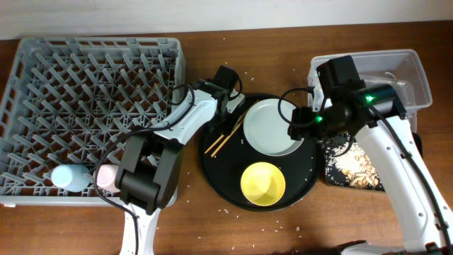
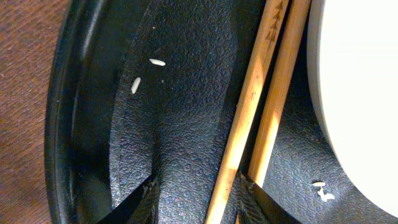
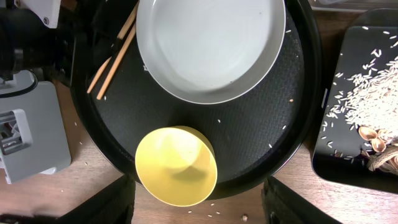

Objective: Sort waste into correct bins and load items into the dishwasher rack

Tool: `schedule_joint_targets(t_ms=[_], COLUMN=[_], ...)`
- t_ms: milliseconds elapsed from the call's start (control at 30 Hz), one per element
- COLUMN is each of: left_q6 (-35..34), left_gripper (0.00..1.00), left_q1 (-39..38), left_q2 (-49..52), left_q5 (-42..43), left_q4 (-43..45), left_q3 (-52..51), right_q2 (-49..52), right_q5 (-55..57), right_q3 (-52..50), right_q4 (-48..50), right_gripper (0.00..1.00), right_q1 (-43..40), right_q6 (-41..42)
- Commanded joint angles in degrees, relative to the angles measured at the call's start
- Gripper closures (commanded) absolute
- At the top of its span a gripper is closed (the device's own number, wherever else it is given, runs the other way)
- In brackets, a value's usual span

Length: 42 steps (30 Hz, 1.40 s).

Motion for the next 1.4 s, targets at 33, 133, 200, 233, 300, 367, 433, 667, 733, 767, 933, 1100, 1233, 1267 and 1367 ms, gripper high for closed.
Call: schedule_joint_targets(t_ms=[33,133,200,233,300,367,433,667,733,767,933,1100,1233,1267,1367], left_q6=[-2.3,-3.3,-3.3,-3.3,-3.5,-4.0,-4.4,-11.4,-11.4,-11.4,-11.4,-12.1,-12.0,-12.0,-12.0], left_gripper=[0.91,1.00,1.00,1.00,1.00,1.00,1.00,1.00,1.00,1.00,1.00,0.54,0.48,0.47,0.47], left_q1=[0.3,0.5,1.2,1.5,2.5,3.8,6.1,16.0,18.6,19.5,19.8,19.8,19.5,18.9,14.3], left_q2=[2.9,2.8,2.8,2.8,2.8,2.7,2.7,2.1,2.2,2.2,2.2,1.8,-1.3,-2.8,-8.5], left_q5=[0.0,0.9,2.0,3.1,7.2,10.3,10.5,0.5,-0.1,-0.1,-0.1,-0.1,0.2,0.2,1.0], left_q4=[-2.0,-8.9,-15.0,-17.6,-24.2,-31.1,-38.6,-47.9,-47.4,-46.2,-39.8,-36.3,-42.8,-43.9,-47.9], left_q3=[2.3,8.9,15.3,18.2,26.0,34.7,43.8,52.3,48.7,45.3,28.3,25.2,32.0,33.1,33.5], right_q2=[-0.2,-0.2,-0.2,-0.2,-0.2,-0.2,-0.2,-0.2,-0.2,-0.2,-0.2,-0.2,-0.2,-0.2,-0.2], right_q5=[0.7,0.7,0.7,0.7,0.7,0.7,0.7,0.7,0.7,0.7,0.7,0.7,0.7,0.7,1.1], right_q3=[0.8,0.8,0.8,0.8,0.8,0.8,0.8,0.8,0.8,0.8,0.8,0.8,0.8,0.8,0.8], right_q4=[0.0,0.0,0.0,0.0,0.0,0.0,0.0,0.0,0.0,0.1,0.8,0.8,0.9,1.0,1.0], right_gripper=[0.34,0.34,0.33,0.33,0.33,0.33,0.33,0.30,0.29,0.29,0.28,0.28,0.28,0.28,0.28], right_q1=[-0.1,-0.1,-0.1,-0.1,-0.1,-0.1,-0.1,-0.1,-0.1,-0.1,-0.1,-0.1,-0.1,-0.1,-0.1], right_q6=[-0.4,-0.4,-0.4,-0.4,-0.4,-0.4,-0.4,-0.4,-0.5,-0.4,-0.5,-0.5,-0.5,-0.5,-0.5])
